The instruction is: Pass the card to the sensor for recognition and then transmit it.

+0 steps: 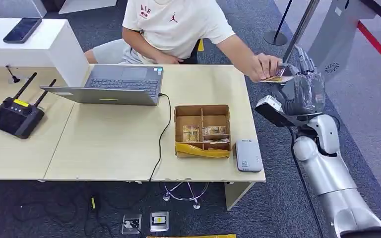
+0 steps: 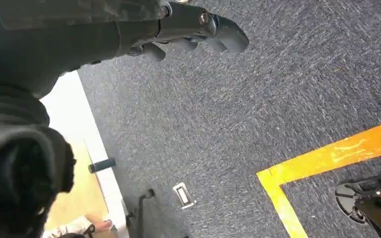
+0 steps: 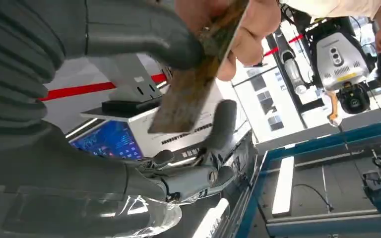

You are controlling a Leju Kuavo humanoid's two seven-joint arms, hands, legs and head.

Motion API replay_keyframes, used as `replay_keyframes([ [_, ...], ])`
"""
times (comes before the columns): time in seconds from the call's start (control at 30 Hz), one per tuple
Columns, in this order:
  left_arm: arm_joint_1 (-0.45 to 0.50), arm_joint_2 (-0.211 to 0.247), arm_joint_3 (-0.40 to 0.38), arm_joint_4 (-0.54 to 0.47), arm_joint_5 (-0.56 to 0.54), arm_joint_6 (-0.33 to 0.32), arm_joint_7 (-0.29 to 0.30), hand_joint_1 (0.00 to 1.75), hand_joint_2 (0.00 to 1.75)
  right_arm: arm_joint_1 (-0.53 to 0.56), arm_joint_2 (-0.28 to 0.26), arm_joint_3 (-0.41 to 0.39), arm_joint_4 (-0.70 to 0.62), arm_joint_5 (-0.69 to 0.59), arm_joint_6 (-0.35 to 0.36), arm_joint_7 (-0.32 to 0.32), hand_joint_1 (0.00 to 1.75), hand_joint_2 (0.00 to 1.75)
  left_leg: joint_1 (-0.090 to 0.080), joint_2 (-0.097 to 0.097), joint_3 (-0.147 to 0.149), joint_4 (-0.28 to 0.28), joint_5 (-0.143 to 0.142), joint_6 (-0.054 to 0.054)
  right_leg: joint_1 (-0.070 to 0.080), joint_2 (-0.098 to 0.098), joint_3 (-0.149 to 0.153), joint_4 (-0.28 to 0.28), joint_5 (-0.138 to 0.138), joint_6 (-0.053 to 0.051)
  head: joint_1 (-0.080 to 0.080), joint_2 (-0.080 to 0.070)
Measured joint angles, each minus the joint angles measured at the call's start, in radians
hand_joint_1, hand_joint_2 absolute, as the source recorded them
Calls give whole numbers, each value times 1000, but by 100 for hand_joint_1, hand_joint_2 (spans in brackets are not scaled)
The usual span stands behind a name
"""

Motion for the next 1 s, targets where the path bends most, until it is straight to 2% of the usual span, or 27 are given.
replay_keyframes([
  [0.67, 0, 1, 0, 0, -7, 0, 0, 0, 0, 5, -6, 31, 0, -6, 42, 18, 175, 175, 0, 1, 0, 0, 0, 0, 0, 1, -1, 0, 0, 0, 0, 0],
  [1.0, 9, 1, 0, 0, 17, 0, 0, 0, 0, 98, -25, 39, 1, 3, 129, 24, 175, 175, 0, 0, 0, 0, 0, 0, 0, 1, -1, 0, 0, 0, 0, 0],
])
